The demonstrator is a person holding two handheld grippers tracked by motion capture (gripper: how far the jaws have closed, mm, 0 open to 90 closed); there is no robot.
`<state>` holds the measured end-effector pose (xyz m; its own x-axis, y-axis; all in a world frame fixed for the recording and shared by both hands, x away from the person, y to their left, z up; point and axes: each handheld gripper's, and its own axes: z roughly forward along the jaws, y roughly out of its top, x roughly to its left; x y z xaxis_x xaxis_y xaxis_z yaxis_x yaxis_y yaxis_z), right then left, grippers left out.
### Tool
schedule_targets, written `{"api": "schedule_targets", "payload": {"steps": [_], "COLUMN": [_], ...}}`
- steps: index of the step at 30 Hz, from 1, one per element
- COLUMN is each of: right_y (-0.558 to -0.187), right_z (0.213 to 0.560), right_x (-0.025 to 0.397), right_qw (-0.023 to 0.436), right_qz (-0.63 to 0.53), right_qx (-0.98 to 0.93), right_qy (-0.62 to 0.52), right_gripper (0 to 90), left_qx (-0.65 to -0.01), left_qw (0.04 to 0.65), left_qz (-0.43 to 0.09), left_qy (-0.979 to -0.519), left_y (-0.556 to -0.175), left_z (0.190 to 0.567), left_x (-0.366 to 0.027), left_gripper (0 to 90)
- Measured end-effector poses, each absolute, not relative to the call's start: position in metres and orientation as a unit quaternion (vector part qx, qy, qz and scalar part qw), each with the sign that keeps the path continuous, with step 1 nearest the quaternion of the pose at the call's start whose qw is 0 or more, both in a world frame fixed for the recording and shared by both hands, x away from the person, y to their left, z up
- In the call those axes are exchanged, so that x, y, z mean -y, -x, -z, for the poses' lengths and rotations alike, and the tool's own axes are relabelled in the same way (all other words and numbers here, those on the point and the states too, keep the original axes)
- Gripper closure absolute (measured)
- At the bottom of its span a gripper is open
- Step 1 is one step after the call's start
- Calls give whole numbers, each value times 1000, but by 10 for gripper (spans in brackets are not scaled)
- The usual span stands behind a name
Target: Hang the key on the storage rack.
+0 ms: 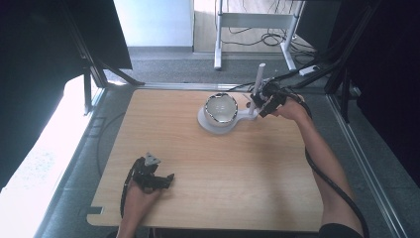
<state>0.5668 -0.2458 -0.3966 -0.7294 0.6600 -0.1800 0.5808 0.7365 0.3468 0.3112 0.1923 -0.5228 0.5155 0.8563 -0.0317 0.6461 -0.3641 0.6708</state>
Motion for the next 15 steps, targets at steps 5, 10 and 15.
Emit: {"api": "schedule_targets", "payload": {"steps": [5,10,15], "right_y": [-559,-551,-542], "right_z": [397,396,394], "right_x": [249,252,254], "right_qw": [140,138,134], "right_qz": [-129,-133,-136], "right_qx": [-923,-925,-926], "right_qy": [-334,-328,-325], "right_gripper": [129,129,127], "left_qx": [-464,-464,-464], "left_qw": [320,320,320], "left_qz": [-164,-164,-164], "left_qy": [-809,-810,-810], "left_y": [-311,-311,-311], "left_z": [523,523,523], "left_x": [-192,-192,-192], "left_gripper": [40,39,40]}}
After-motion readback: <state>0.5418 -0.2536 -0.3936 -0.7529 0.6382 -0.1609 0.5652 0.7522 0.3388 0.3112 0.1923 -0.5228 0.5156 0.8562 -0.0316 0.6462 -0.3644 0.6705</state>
